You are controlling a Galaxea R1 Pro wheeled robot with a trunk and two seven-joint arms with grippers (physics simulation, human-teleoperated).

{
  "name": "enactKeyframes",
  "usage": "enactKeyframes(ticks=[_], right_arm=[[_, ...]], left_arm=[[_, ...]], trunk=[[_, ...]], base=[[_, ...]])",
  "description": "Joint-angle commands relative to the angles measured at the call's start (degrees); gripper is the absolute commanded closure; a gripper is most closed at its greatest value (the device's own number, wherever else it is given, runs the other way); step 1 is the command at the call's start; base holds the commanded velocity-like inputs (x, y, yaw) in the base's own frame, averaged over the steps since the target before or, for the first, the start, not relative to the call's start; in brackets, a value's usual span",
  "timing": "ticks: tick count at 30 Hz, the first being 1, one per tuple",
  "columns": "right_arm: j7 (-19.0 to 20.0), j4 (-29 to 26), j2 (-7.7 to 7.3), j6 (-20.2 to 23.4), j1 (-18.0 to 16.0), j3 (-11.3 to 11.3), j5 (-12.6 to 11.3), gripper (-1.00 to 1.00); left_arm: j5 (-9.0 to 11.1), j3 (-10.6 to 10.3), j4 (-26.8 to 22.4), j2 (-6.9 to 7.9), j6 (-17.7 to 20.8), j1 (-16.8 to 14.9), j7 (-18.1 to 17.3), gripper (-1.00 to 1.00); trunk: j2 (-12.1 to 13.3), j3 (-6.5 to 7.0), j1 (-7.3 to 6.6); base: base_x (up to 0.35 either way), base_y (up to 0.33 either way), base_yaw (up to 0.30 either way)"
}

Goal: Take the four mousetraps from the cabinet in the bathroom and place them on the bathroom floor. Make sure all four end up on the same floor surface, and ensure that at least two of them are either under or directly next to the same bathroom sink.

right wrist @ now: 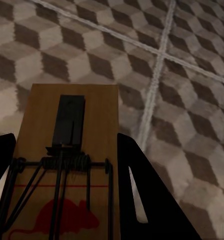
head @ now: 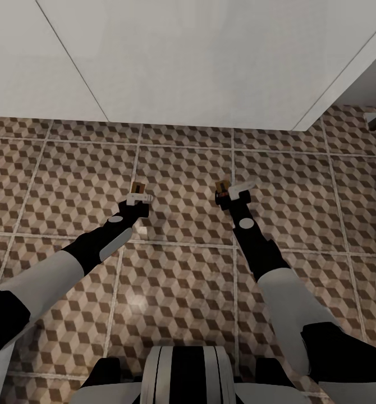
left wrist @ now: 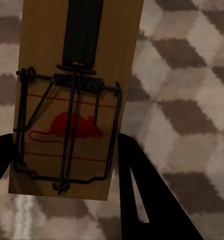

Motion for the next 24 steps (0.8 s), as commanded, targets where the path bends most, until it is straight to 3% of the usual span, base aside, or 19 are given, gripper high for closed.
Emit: enactKeyframes(ticks=[1,24], right_arm=[[-0.28,0.11,0.01,-0.07,-0.03,0.08,0.35,1.0],[-0.28,0.23,0.01,-0.17,-0.05,0.08,0.35,1.0]], left_arm=[[0.11,-0.36,-0.19,0.09,0.22,-0.06,0.68,1.0],[-0.07,-0.17,-0.68,0.09,0.31,-0.06,0.7,1.0]], trunk=[[-0.01,-0.03,-0.01],[-0.08,-0.89,0.12]], base=[[0.0,0.0,0.0],[0.0,0.0,0.0]])
